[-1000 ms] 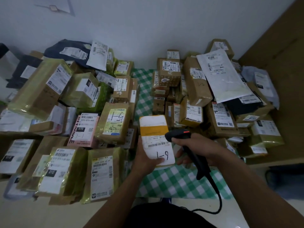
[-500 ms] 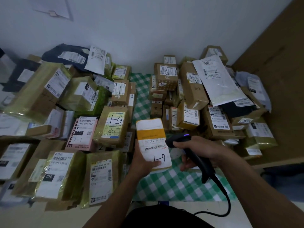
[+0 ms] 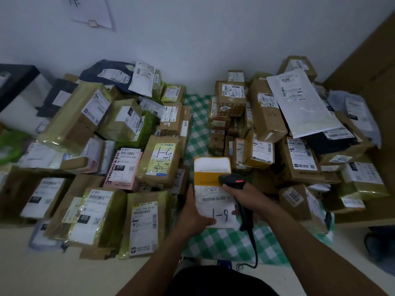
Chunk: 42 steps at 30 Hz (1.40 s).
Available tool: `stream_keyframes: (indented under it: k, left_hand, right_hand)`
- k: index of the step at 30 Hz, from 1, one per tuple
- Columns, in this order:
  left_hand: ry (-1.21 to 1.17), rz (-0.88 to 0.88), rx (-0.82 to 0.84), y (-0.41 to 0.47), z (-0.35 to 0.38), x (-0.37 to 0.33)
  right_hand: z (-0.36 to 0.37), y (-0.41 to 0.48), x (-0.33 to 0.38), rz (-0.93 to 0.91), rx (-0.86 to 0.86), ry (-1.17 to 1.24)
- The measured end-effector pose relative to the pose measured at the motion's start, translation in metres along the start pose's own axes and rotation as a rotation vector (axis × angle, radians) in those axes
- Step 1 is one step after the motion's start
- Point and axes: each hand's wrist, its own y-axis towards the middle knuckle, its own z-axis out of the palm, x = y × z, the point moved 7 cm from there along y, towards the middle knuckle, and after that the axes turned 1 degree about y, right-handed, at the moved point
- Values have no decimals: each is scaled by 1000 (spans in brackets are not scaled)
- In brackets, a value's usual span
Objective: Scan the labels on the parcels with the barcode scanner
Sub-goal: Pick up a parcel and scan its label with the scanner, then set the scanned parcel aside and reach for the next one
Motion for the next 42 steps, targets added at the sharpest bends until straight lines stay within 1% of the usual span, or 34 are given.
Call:
stream_keyframes:
  k: [4, 8, 11, 13, 17, 19, 21, 23, 25, 26, 28, 30, 31, 34, 36, 38, 40, 42]
  left_hand:
    - [76, -30, -51, -16, -12, -1]
    - [200, -167, -109, -24, -26, 3]
    - [303, -171, -114, -27, -20, 1]
    - [398, -160, -151, -32, -17, -10]
    - [578, -167, -106, -29, 3, -30]
    - [635, -185, -113, -22, 11, -34]
    - [726, -164, -118, -16, 17, -37]
    - [760, -165, -119, -9, 19, -40]
    - [690, -178, -146, 1, 18, -49]
    - [622, -149, -185, 8, 17, -60]
    - [479, -6, -252, 26, 20, -91]
    - [334, 142, -239, 45, 26, -128]
    - [288, 172, -212, 57, 30, -143]
    - [251, 189, -90, 98, 44, -187]
    - [255, 196, -57, 123, 50, -209]
    - [255, 239, -81, 146, 48, -232]
    - [194, 243, -132, 172, 36, -246]
    - [183, 253, -235, 197, 16, -257]
  right_hand:
    - [11, -1, -14, 47, 31, 46]
    - [22, -4, -22, 82, 111, 53]
    - [36, -6, -31, 127, 204, 37]
    - [37, -9, -32, 131, 230, 24]
    - [14, -14, -28, 57, 184, -6]
    - [-5, -17, -20, 1, 134, -13]
    - [-25, -20, -7, -56, 91, 2]
    - [-44, -28, 10, -115, 43, 13]
    - [-59, -38, 28, -170, 19, 1]
    - [-67, -40, 37, -197, 9, -11]
    - [-84, -44, 54, -240, -30, -46]
    - [-101, -45, 68, -257, -97, -93]
    - [-109, -46, 74, -258, -132, -113]
    - [-129, -41, 89, -242, -182, -113]
    - [-140, -36, 97, -231, -204, -57]
    - [-151, -32, 108, -246, -237, 3]
    - [-155, -27, 121, -258, -233, 86]
    - [-153, -19, 135, -261, -209, 113]
